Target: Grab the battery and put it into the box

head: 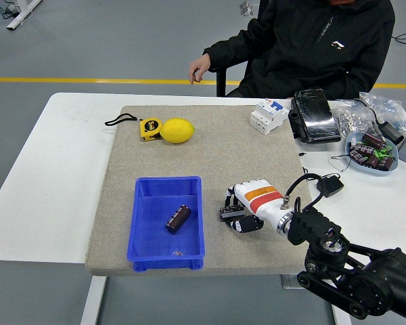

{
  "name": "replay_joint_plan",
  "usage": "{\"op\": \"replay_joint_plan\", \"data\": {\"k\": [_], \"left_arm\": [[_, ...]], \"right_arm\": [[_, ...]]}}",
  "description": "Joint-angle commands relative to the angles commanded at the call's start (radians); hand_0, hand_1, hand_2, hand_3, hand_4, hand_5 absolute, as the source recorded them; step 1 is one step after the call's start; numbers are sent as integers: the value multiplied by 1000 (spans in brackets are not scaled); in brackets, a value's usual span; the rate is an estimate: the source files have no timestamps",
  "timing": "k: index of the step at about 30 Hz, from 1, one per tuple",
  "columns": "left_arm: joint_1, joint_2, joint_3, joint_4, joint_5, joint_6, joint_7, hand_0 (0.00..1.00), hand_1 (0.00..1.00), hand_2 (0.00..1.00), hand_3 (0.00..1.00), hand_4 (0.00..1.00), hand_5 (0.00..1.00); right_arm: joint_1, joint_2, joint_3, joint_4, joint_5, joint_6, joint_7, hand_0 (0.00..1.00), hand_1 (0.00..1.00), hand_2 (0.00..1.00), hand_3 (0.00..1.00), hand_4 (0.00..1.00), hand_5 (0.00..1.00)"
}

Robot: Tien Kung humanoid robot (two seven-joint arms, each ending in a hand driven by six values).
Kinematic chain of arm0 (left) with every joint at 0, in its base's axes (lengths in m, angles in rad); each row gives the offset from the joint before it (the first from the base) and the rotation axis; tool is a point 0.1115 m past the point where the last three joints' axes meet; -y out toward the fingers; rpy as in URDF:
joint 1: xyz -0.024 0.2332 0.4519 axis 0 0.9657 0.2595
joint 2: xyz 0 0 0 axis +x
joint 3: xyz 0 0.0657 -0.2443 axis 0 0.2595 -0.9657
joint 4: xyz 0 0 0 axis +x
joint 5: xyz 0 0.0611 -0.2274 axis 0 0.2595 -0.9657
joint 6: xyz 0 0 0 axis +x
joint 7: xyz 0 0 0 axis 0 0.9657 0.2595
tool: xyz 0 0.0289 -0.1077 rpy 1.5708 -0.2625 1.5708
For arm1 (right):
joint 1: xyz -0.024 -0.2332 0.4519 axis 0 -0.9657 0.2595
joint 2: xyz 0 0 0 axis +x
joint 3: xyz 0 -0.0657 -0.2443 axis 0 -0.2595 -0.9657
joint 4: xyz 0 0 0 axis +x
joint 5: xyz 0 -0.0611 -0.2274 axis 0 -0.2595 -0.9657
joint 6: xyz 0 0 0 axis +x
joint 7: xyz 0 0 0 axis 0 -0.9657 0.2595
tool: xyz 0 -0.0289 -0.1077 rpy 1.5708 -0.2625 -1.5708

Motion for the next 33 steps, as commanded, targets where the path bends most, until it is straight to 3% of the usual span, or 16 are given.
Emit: {"op": "replay_joint_plan", "data": {"k": [13, 33], "left_arm": [[-1, 0, 1, 1, -2, 1, -1, 730, 688, 650, 583, 629, 548], [-2, 4, -6, -1, 9, -2, 4, 732, 687, 651, 583, 629, 545]], "right_arm": [[1, -6, 8, -8, 18, -21, 4, 169, 360, 429, 481, 794, 211], [28, -20, 20, 23, 8, -14, -6, 166, 348, 428, 483, 774, 221]]}}
